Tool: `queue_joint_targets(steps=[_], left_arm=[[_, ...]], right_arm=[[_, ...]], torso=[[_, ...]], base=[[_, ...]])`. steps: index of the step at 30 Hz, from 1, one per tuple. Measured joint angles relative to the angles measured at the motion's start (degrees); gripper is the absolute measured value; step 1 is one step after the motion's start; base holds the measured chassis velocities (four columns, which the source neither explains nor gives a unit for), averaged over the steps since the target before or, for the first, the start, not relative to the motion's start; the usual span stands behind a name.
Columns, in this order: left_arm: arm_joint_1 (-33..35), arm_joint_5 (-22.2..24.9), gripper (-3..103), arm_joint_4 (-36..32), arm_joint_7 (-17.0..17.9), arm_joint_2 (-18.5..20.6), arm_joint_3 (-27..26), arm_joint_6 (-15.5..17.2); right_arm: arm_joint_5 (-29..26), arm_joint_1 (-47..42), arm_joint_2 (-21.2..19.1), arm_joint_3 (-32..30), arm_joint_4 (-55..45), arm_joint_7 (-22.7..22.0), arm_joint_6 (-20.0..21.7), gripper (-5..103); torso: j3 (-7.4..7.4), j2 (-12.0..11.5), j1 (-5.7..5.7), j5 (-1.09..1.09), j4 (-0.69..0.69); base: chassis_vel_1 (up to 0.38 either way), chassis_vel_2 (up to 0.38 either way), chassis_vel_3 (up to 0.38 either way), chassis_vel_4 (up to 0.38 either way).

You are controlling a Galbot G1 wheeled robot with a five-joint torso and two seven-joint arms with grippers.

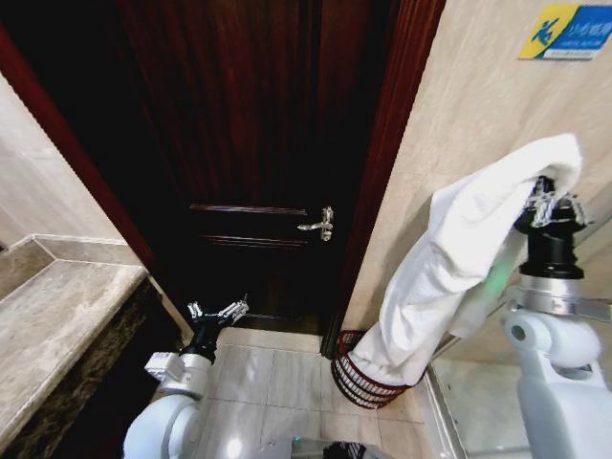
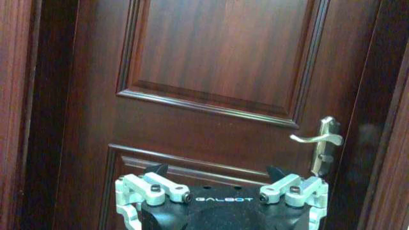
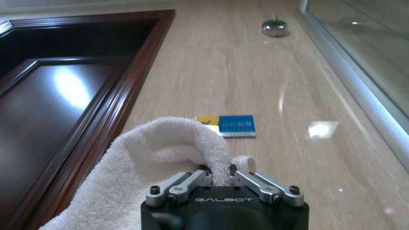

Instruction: Discard the used towel into the hamper.

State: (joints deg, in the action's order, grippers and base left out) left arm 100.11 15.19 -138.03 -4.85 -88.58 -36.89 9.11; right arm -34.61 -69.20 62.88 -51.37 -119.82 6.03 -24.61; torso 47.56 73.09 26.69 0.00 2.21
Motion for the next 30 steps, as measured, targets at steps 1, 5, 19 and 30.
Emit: queue_joint_targets(steps=[1, 5, 19, 30], left_arm=[[0.00, 0.00, 100, 0.00, 0.00, 0.00, 0.00, 0.00], [0.00, 0.00, 100, 0.00, 0.00, 0.00, 0.00, 0.00], [0.00, 0.00, 100, 0.00, 0.00, 0.00, 0.00, 0.00], [0.00, 0.00, 100, 0.00, 0.00, 0.00, 0.00, 0.00]], right_arm=[[0.21, -0.09, 0.22, 0.19, 0.39, 0.19, -0.31, 7], [1.03, -0.39, 1.10, 0.90, 2.31, 0.98, -1.65, 7], [2.39, -1.12, 3.61, 2.96, 6.71, 2.26, -6.39, 7], [3.71, -2.39, 5.20, 3.61, 9.06, 3.85, -7.76, 7]], torso=[[0.00, 0.00, 0.00, 0.00, 0.00], [0.00, 0.00, 0.00, 0.00, 0.00], [0.00, 0.00, 0.00, 0.00, 0.00], [0.00, 0.00, 0.00, 0.00, 0.00]], base=[[0.000, 0.000, 0.000, 0.000], [0.000, 0.000, 0.000, 0.000], [0.000, 0.000, 0.000, 0.000], [0.000, 0.000, 0.000, 0.000]])
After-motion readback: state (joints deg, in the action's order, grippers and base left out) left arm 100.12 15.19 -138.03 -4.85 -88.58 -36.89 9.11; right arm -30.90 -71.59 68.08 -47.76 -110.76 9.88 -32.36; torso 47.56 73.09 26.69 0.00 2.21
